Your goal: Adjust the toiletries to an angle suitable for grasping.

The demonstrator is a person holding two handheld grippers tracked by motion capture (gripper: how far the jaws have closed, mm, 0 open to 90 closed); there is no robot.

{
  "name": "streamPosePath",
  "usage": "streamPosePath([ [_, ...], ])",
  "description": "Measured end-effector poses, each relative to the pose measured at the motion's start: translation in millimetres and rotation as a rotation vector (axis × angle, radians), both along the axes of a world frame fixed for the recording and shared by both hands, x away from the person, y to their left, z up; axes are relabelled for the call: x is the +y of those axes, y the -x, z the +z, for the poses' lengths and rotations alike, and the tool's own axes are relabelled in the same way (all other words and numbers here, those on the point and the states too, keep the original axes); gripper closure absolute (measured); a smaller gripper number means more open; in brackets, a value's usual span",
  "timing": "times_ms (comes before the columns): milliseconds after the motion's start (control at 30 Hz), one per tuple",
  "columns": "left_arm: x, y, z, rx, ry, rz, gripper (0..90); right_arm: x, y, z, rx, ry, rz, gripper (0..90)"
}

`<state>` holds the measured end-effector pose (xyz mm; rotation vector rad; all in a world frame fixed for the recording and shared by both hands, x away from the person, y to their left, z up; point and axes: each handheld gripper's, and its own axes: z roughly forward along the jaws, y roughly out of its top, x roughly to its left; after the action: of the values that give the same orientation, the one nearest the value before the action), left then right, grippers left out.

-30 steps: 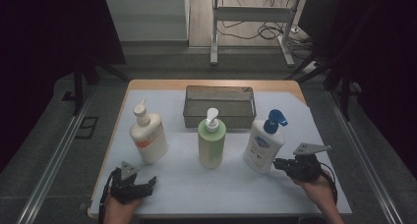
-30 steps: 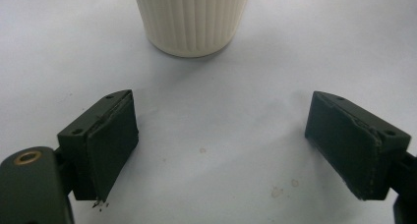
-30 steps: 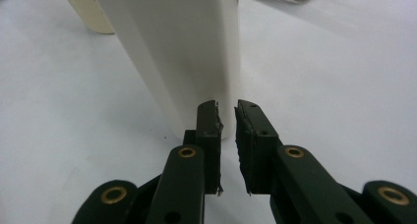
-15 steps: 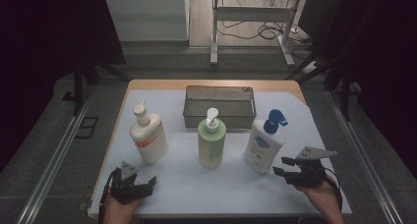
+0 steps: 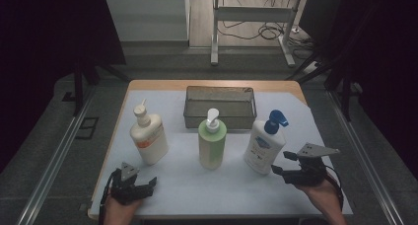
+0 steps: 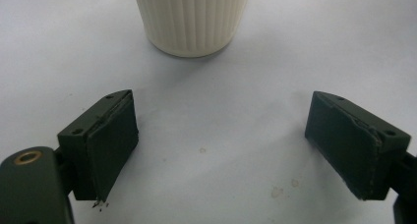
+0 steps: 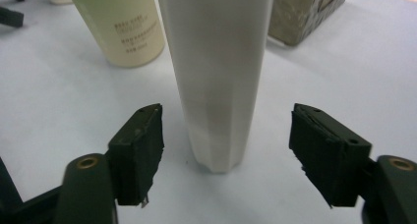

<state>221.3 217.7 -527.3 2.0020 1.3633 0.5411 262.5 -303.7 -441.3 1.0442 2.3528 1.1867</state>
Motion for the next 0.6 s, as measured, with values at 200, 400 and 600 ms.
streamPosePath([
  [200,0.1,-0.1,0.0,0.0,0.0,-0.001,12.3,5.9,-3.7,7.4,-0.01,-0.009,0.006,26.6],
  [400,0.3,-0.3,0.2,0.002,-0.002,-0.002,12.3,9.4,-8.1,12.8,-0.013,-0.031,0.002,25.3],
  [600,0.3,-0.4,0.2,0.002,-0.001,-0.002,12.3,16.4,-12.6,18.5,-0.03,-0.024,0.01,24.0],
])
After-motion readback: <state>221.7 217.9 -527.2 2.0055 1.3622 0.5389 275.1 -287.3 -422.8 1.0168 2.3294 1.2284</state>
